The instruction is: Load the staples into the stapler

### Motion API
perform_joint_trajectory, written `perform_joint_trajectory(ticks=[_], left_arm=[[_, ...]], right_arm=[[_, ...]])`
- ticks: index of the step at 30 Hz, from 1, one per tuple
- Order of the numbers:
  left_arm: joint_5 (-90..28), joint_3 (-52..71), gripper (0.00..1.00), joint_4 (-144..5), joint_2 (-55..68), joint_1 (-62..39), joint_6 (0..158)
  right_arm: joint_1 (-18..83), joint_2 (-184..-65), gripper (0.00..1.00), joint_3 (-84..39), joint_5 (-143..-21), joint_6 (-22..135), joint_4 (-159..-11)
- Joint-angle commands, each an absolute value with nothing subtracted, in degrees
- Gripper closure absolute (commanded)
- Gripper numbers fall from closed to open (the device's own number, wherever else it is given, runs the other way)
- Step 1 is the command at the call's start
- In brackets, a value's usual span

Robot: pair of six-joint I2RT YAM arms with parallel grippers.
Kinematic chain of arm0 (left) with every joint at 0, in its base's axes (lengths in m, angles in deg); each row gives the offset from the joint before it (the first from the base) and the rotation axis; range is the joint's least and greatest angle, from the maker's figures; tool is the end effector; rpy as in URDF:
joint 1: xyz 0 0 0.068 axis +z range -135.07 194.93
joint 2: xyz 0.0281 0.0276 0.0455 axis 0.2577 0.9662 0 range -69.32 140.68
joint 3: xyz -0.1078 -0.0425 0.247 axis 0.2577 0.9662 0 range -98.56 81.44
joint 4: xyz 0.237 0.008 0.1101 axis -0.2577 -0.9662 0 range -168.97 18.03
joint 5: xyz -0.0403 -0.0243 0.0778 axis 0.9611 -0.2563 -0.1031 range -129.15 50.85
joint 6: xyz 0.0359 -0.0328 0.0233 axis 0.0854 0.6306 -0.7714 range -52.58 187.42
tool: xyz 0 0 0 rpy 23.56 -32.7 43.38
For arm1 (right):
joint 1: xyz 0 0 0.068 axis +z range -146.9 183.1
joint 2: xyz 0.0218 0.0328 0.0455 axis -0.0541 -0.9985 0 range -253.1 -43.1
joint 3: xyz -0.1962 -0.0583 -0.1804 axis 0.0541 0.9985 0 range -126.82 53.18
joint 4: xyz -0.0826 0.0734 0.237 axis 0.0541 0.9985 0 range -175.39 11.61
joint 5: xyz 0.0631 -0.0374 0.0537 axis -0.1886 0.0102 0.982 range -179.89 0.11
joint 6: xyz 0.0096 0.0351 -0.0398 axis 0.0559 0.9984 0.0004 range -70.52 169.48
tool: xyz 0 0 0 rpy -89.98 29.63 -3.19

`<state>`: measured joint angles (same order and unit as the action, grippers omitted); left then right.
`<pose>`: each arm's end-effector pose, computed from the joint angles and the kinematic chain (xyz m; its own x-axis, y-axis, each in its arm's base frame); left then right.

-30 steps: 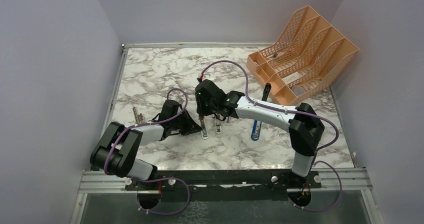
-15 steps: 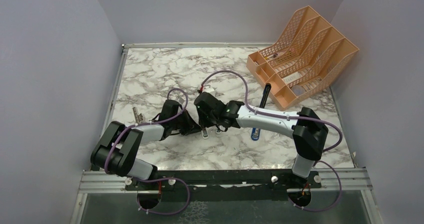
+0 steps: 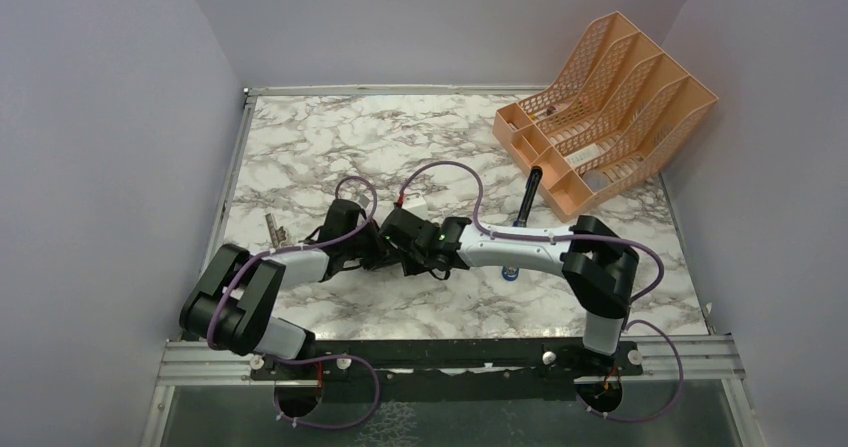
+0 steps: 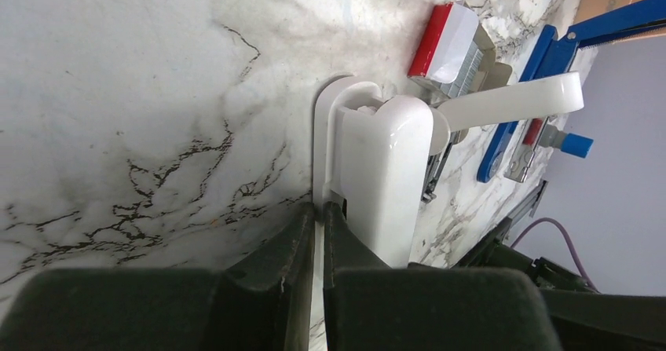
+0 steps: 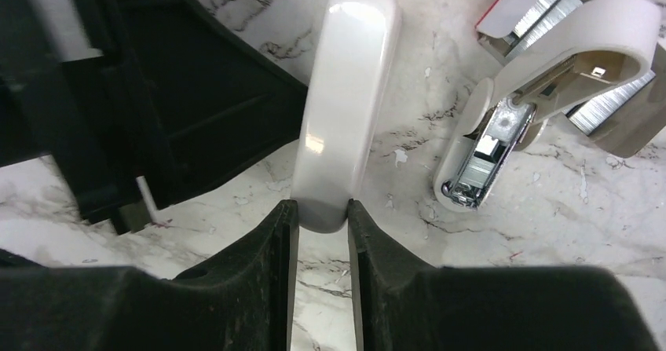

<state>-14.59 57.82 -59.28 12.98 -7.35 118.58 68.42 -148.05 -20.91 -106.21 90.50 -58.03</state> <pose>0.2139 -0.1036 0.1205 -0.8941 -0.3992 -0.2029 -0.1346 0.6716 -0.7286 0.1703 0.3467 0.2024 -0.7996 -0.2316 -0.5541 -0.3784 0.9107 0.1655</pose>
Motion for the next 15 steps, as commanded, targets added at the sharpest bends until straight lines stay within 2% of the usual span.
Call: perform_joint_trajectory(ticks=[1, 9, 15], left_arm=[[-22.6, 58.6, 0.91, -66.7, 12.1, -7.6, 115.6], [-25.0, 57.7, 0.91, -69.9, 9.4, -7.6, 115.0], [-28.6, 56.8, 0.89, -74.0, 6.2, -7.6, 114.6]], right_arm=[[69.1, -151.9, 0.73, -22.4, -105.9, 93.3, -54.5], [69.0, -152.6, 0.72, -23.6, -106.4, 93.9, -54.8], [69.0, -150.9, 0.62, -24.5, -107.7, 93.6, -55.5]])
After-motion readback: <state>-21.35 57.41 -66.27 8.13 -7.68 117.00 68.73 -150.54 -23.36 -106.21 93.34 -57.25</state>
